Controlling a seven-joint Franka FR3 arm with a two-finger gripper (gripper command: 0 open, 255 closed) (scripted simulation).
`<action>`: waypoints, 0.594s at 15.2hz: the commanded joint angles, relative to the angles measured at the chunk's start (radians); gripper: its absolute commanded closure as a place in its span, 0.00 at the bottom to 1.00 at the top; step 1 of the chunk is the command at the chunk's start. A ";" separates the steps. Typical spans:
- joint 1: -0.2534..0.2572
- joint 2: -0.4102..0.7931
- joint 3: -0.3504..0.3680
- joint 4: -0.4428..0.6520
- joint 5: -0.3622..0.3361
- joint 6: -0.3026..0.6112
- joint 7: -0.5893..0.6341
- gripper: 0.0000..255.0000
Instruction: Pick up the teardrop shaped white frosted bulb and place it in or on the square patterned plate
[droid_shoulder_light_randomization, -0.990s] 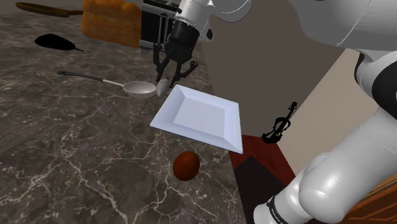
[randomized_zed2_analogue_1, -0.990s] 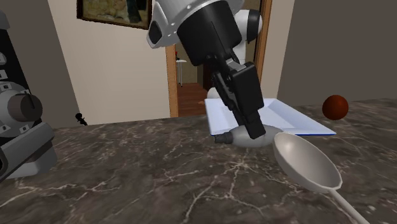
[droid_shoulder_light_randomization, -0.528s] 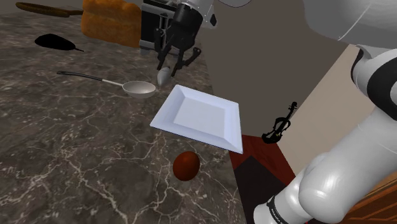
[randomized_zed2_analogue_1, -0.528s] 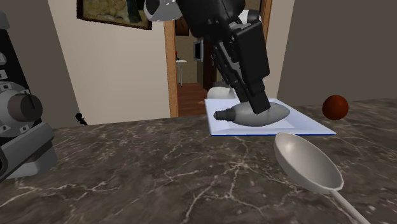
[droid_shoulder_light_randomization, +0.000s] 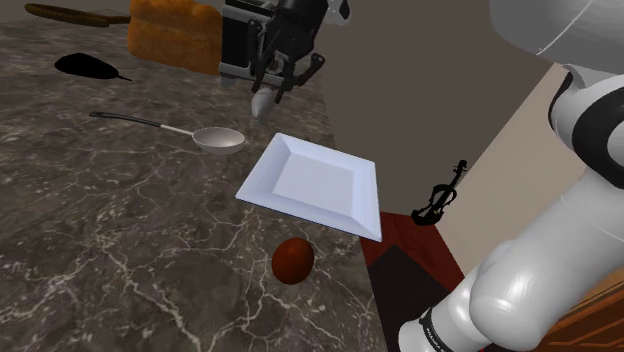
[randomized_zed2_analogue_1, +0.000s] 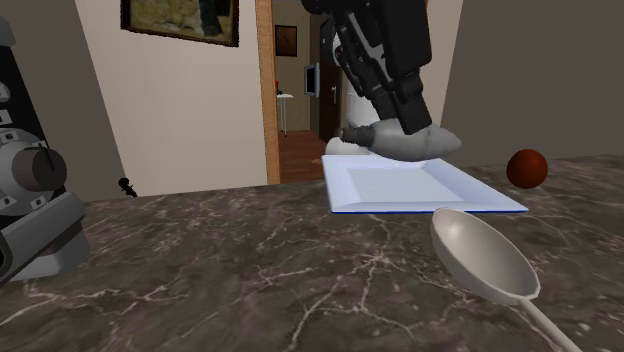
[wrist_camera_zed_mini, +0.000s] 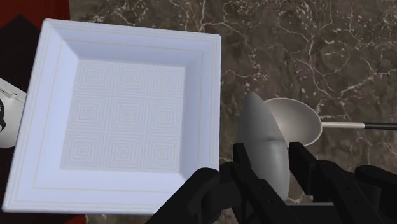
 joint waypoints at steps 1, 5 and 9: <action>-0.008 -0.066 -0.007 -0.063 0.016 -0.007 -0.011 1.00; -0.019 -0.232 -0.028 -0.222 0.050 -0.026 -0.040 1.00; -0.023 -0.387 -0.055 -0.350 0.074 -0.065 -0.058 1.00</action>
